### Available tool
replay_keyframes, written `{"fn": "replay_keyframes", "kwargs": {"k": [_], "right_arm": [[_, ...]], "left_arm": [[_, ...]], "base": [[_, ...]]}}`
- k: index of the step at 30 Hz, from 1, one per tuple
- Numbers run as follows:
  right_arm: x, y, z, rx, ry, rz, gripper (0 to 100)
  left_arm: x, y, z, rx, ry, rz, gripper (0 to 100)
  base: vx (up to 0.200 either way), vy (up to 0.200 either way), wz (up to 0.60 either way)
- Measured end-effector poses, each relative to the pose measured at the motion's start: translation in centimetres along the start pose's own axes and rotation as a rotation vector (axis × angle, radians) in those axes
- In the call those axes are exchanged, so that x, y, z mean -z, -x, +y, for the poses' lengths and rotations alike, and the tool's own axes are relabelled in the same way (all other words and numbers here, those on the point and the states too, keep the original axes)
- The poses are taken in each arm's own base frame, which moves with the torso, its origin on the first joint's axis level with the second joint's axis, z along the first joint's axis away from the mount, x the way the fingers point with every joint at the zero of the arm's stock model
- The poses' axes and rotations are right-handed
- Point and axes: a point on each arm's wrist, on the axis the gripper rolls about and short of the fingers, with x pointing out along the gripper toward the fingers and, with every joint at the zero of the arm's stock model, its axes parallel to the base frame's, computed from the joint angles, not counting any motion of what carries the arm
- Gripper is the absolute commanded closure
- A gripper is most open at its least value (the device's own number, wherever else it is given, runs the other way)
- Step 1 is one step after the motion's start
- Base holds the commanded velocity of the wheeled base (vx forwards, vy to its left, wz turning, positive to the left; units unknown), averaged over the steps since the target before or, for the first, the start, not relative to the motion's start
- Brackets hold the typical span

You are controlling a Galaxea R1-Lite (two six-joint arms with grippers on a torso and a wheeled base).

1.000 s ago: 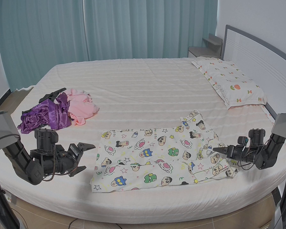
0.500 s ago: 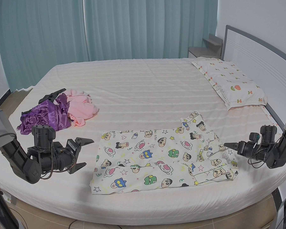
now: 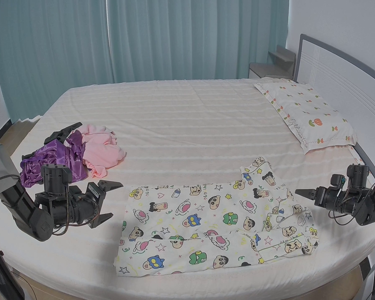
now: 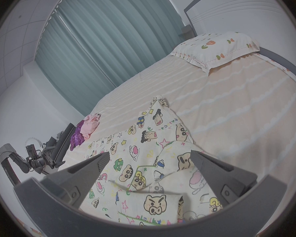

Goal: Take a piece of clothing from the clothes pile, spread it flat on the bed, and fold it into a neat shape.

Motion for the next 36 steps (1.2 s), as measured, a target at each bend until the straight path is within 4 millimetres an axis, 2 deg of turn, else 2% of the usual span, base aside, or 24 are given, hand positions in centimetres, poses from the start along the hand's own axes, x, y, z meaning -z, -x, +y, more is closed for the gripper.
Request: {"fn": "replay_keyframes", "kwargs": {"k": [19,25,30,36], "right_arm": [[0.1,-0.5,0.7,-0.023,0.013,0.012,0],[0.3,-0.7,0.9,-0.028,0.013,0.019,0],[0.5,-0.7,1.1,-0.031,0.013,0.027,0],[0.6,-0.9,1.3,-0.036,0.017,0.03,0]], "left_arm": [[0.8,-0.1,0.2,-0.011,-0.004,0.026,0],[0.8,-0.2,0.0,-0.009,-0.02,0.017,0],[-0.2,-0.2,-0.4,0.028,-0.066,-0.027,0],[-2.3,-0.5,-0.2,0.028,-0.298,-0.09,0]], "base": [[0.0,-0.189,0.0],[0.0,0.0,0.0],[0.0,0.0,0.0],[0.0,0.0,0.0]]}}
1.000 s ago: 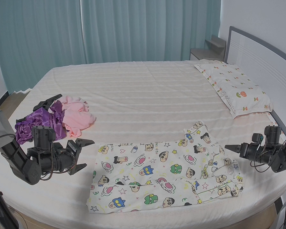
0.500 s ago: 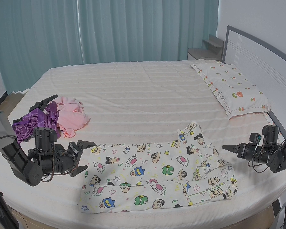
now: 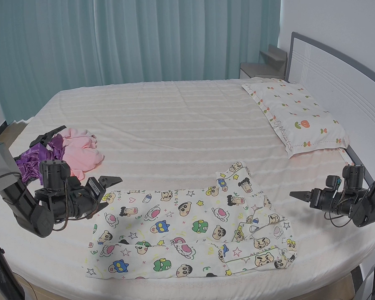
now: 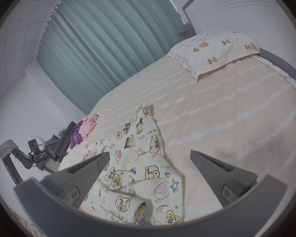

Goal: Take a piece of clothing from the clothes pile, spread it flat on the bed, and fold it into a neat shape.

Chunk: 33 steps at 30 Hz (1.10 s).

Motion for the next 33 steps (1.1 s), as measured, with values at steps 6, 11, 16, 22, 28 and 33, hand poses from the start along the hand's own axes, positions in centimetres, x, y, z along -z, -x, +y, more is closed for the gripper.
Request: {"fn": "replay_keyframes", "kwargs": {"k": [6,11,16,22,28,33], "right_arm": [[0.1,-0.4,0.5,0.039,-0.004,-0.006,0],[0.0,-1.1,1.4,0.072,-0.017,-0.047,0],[0.3,-1.6,2.1,0.082,-0.024,-0.08,0],[0.9,-2.0,2.2,0.096,-0.031,-0.073,0],[1.3,-2.4,2.2,0.097,-0.033,-0.056,0],[1.6,-2.7,2.3,0.094,-0.033,-0.046,0]], "left_arm": [[-2.6,-1.3,1.9,-0.091,-0.209,0.006,0],[-4.8,-3.2,3.3,-0.149,-0.258,0.028,0],[-6.3,-5.9,4.8,-0.173,-0.281,0.039,0],[-6.6,-8.5,7.1,-0.201,-0.299,0.071,0],[-6.5,-10.4,8.5,-0.209,-0.301,0.084,0],[-6.4,-11.4,9.1,-0.204,-0.301,0.094,0]], "base": [[0.0,0.0,0.0],[0.0,0.0,0.0],[0.0,0.0,0.0],[0.0,0.0,0.0],[0.0,0.0,0.0],[0.0,0.0,0.0]]}}
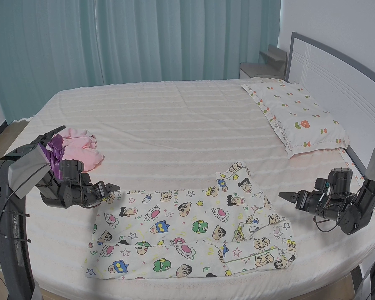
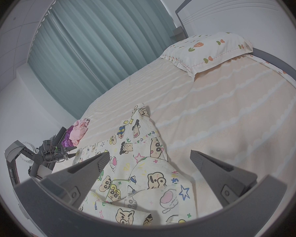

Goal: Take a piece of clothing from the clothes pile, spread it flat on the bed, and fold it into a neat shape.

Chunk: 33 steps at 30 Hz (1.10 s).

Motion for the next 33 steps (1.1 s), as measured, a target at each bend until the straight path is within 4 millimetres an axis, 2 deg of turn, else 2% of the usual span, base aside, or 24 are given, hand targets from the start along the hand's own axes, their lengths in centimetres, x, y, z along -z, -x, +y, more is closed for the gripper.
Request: {"fn": "replay_keyframes", "kwargs": {"k": [2,3,11,20,28,33], "right_arm": [[0.1,-0.1,0.0,-0.002,0.0,0.004,0],[0.1,-0.2,0.0,-0.002,0.0,0.005,0],[-0.3,-1.2,0.1,-0.011,0.003,-0.009,0],[-2.0,-3.2,0.0,-0.018,0.01,-0.044,0],[-4.7,-7.0,0.9,-0.035,0.027,-0.063,0],[-5.4,-10.0,1.4,-0.036,0.038,-0.059,0]], "left_arm": [[0.2,-0.4,-0.2,0.007,-0.005,0.007,0],[0.3,-0.7,-0.3,0.01,-0.008,0.012,100],[0.9,-2.2,-1.6,0.018,-0.015,0.074,100],[0.7,-2.4,-1.5,-0.003,0.007,0.057,100],[0.4,-1.7,-1.3,-0.049,0.053,0.027,100],[0.5,-0.9,-1.3,-0.066,0.062,0.011,100]], "base": [[0.0,0.0,0.0],[0.0,0.0,0.0],[0.0,0.0,0.0],[0.0,0.0,0.0],[0.0,0.0,0.0],[0.0,0.0,0.0]]}}
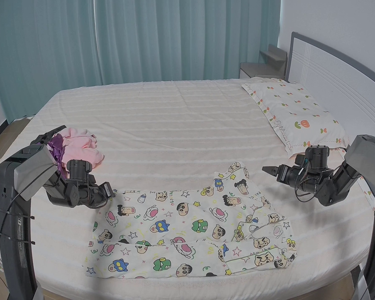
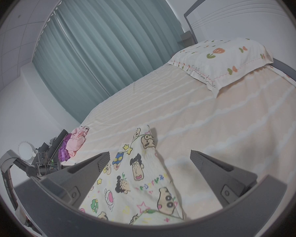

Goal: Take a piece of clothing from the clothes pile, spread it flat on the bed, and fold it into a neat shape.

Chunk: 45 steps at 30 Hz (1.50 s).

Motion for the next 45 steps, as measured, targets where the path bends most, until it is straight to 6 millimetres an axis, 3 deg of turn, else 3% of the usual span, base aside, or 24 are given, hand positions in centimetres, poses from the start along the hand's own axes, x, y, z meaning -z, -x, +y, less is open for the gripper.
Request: {"fn": "replay_keyframes", "kwargs": {"k": [11,24,25,31,45], "right_arm": [[0.8,-5.5,-0.9,0.011,0.001,0.044,0],[2.9,-9.7,1.6,-0.024,0.031,0.134,0],[3.1,-10.0,2.0,-0.031,0.037,0.136,100],[4.5,-11.1,3.2,-0.048,0.059,0.155,100],[4.7,-11.2,2.6,-0.056,0.056,0.073,100]], "left_arm": [[0.7,1.3,-1.0,0.005,-0.009,-0.006,100],[1.4,1.4,-1.9,0.007,-0.011,0.005,100],[1.4,1.4,-1.9,0.007,-0.01,0.004,100],[1.4,1.4,-2.0,0.007,-0.011,0.004,100],[1.2,1.6,-2.0,-0.047,-0.012,-0.033,100]], "base": [[0.0,0.0,0.0],[0.0,0.0,0.0],[0.0,0.0,0.0],[0.0,0.0,0.0],[0.0,0.0,0.0]]}}
